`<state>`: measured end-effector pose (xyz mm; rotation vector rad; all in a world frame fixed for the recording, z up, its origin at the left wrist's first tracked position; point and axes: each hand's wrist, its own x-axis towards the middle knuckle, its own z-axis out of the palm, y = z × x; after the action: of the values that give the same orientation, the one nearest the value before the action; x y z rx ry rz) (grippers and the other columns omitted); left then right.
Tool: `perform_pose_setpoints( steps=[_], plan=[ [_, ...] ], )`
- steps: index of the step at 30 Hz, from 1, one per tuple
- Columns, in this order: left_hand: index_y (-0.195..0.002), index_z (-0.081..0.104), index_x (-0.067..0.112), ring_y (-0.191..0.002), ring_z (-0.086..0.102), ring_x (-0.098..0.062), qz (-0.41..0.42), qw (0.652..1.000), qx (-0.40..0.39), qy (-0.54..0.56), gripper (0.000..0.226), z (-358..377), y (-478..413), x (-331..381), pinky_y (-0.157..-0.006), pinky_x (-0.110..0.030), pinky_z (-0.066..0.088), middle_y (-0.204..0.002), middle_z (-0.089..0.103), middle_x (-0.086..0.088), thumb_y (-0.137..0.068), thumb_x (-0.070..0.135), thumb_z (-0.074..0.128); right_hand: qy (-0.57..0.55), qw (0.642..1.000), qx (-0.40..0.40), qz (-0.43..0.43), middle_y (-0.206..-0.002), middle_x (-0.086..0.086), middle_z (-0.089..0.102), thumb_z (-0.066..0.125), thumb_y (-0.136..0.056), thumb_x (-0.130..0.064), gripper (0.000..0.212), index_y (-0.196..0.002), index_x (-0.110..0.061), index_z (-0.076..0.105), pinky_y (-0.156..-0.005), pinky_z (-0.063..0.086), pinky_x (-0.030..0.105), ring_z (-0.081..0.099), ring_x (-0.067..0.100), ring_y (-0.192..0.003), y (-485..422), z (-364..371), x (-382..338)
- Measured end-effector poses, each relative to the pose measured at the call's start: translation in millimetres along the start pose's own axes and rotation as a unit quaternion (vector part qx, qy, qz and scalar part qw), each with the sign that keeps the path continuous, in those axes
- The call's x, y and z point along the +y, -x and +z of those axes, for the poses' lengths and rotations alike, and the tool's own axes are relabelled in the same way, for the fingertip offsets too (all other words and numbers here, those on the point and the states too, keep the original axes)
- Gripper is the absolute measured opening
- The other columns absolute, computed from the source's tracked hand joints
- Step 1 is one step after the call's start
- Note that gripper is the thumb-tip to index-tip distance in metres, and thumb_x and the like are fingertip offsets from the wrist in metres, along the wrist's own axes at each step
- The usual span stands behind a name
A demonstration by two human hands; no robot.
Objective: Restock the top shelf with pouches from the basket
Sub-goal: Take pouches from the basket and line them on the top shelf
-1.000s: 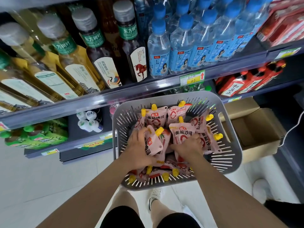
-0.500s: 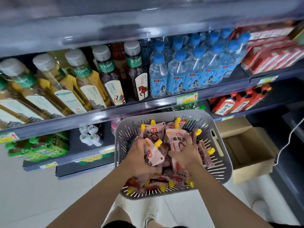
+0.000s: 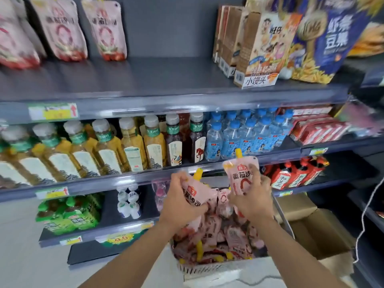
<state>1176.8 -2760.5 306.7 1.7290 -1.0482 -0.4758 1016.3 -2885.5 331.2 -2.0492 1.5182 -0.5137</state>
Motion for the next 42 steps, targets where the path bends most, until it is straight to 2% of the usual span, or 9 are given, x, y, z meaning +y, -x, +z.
perform_pose_setpoints(
  steps=[3,8,13,18,22,27,31,39,42],
  plan=[
    [-0.106,0.026,0.037,-0.095,0.049,-0.011,0.028,0.997,0.067,-0.019,0.075,-46.6,3.3,27.5,-0.072,-0.034,0.050,-0.106,0.040,0.017,-0.055,0.036,0.081,-0.034,0.994,0.079,-0.064,-0.131,0.010,0.033,0.080,-0.063,-0.030,0.101,-0.144,-0.035,0.019,-0.099,0.043,0.046,0.040,0.031,-0.119,14.1,-11.4,-47.2],
    [-0.108,0.026,0.036,-0.091,0.049,-0.013,0.094,0.976,0.160,-0.113,0.078,-135.6,17.1,67.5,-0.060,-0.027,0.046,-0.106,0.039,0.010,-0.056,0.035,0.084,-0.071,0.980,0.118,-0.142,-0.133,0.011,0.034,0.081,-0.064,-0.029,0.099,-0.144,-0.033,0.022,-0.099,0.044,0.047,0.043,0.030,-0.118,46.5,-17.1,-127.4],
    [-0.105,0.028,0.029,-0.085,0.048,-0.015,0.099,0.940,0.250,-0.210,0.074,-239.5,39.4,87.3,-0.060,-0.029,0.036,-0.106,0.040,0.005,-0.057,0.041,0.083,-0.095,0.959,0.157,-0.216,-0.134,0.010,0.034,0.080,-0.064,-0.035,0.099,-0.143,-0.034,0.021,-0.097,0.043,0.052,0.044,0.032,-0.118,88.1,-5.0,-210.2],
    [-0.107,0.034,0.018,-0.081,0.051,-0.021,0.117,0.904,0.305,-0.277,0.076,-316.0,45.1,98.2,-0.059,-0.033,0.042,-0.101,0.036,0.004,-0.054,0.040,0.084,-0.130,0.922,0.211,-0.298,-0.130,0.016,0.040,0.081,-0.066,-0.033,0.096,-0.145,-0.023,0.026,-0.096,0.041,0.049,0.041,0.033,-0.117,113.1,8.1,-283.3],
    [-0.108,0.032,0.018,-0.084,0.051,-0.022,0.111,0.894,0.342,-0.267,0.077,-357.6,20.3,110.5,-0.063,-0.032,0.041,-0.105,0.035,0.002,-0.055,0.038,0.085,-0.152,0.904,0.205,-0.343,-0.137,0.015,0.034,0.082,-0.067,-0.033,0.098,-0.145,-0.025,0.024,-0.100,0.042,0.046,0.041,0.030,-0.120,108.0,14.7,-336.1],
    [-0.110,0.033,0.017,-0.089,0.050,-0.021,0.117,0.875,0.377,-0.279,0.077,-389.6,-45.9,124.2,-0.064,-0.031,0.040,-0.106,0.039,0.002,-0.055,0.039,0.082,-0.154,0.900,0.209,-0.352,-0.139,0.012,0.032,0.081,-0.069,-0.040,0.100,-0.146,-0.031,0.018,-0.097,0.042,0.046,0.040,0.029,-0.121,64.0,27.7,-391.3],
    [-0.108,0.034,0.017,-0.091,0.047,-0.018,0.107,0.877,0.404,-0.237,0.076,-400.8,-123.1,128.1,-0.066,-0.035,0.045,-0.106,0.038,0.002,-0.056,0.041,0.083,-0.171,0.903,0.205,-0.336,-0.141,0.013,0.030,0.081,-0.069,-0.034,0.098,-0.146,-0.030,0.020,-0.098,0.039,0.048,0.038,0.031,-0.122,4.2,39.2,-427.1],
    [-0.109,0.036,0.013,-0.103,0.040,-0.020,0.081,0.873,0.423,-0.230,0.075,-393.0,-270.1,97.8,-0.079,-0.029,0.042,-0.109,0.038,-0.001,-0.057,0.040,0.083,-0.134,0.937,0.181,-0.269,-0.139,0.017,0.027,0.080,-0.071,-0.035,0.101,-0.144,-0.029,0.010,-0.099,0.040,0.056,0.035,0.036,-0.125,-122.4,72.8,-476.2],
    [-0.109,0.037,0.010,-0.104,0.037,-0.019,0.082,0.876,0.408,-0.244,0.074,-385.1,-298.0,83.2,-0.077,-0.024,0.037,-0.112,0.039,-0.005,-0.058,0.036,0.083,-0.121,0.942,0.169,-0.262,-0.140,0.018,0.024,0.080,-0.071,-0.036,0.103,-0.144,-0.028,0.008,-0.100,0.038,0.057,0.030,0.037,-0.128,-151.9,89.1,-481.6]
  ],
)
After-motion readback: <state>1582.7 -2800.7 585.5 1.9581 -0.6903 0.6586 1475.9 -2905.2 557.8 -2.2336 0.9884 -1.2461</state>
